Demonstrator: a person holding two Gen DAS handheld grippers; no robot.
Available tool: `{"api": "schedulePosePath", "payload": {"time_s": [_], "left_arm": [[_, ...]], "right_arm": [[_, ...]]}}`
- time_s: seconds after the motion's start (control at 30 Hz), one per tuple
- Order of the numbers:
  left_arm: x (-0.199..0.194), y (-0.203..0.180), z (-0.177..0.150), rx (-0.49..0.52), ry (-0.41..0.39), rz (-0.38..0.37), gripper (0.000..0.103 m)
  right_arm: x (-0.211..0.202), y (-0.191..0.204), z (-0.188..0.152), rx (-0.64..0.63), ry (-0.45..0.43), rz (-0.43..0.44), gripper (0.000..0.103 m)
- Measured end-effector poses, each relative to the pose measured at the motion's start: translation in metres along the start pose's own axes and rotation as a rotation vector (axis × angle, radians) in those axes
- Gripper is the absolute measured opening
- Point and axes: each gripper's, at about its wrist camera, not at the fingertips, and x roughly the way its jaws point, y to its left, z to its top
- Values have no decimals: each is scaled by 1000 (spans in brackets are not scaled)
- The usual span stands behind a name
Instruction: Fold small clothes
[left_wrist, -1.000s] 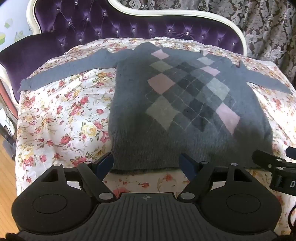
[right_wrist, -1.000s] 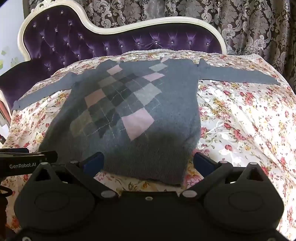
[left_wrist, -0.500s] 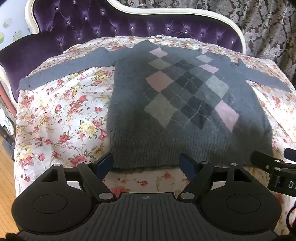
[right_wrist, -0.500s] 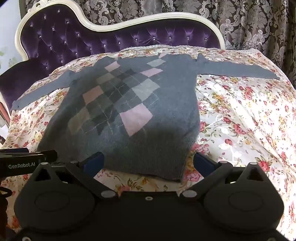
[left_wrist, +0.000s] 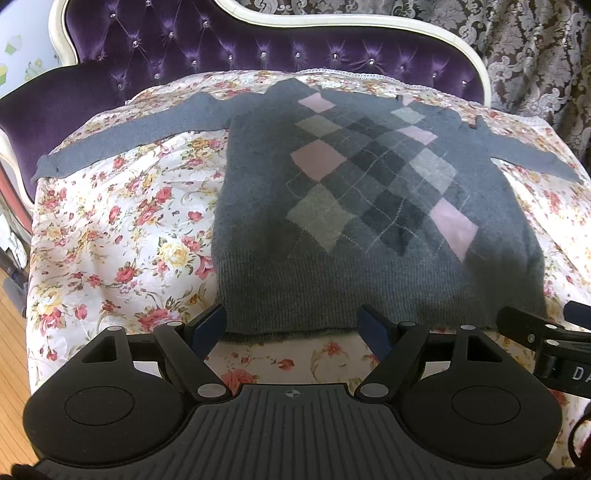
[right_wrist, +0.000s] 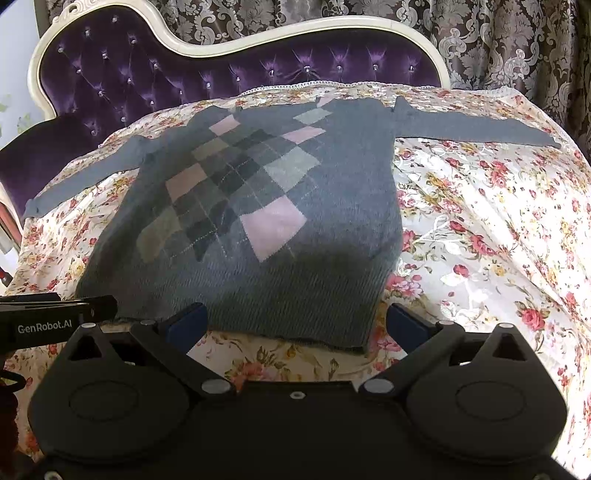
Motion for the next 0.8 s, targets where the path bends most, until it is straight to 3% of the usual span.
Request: {"api": "schedulePosePath", "payload": {"time_s": [0.8], "left_arm": [[2,3,0,-7,9,-5,77]], "right_arm": [[3,4,-1,-2,11,10,102]]}}
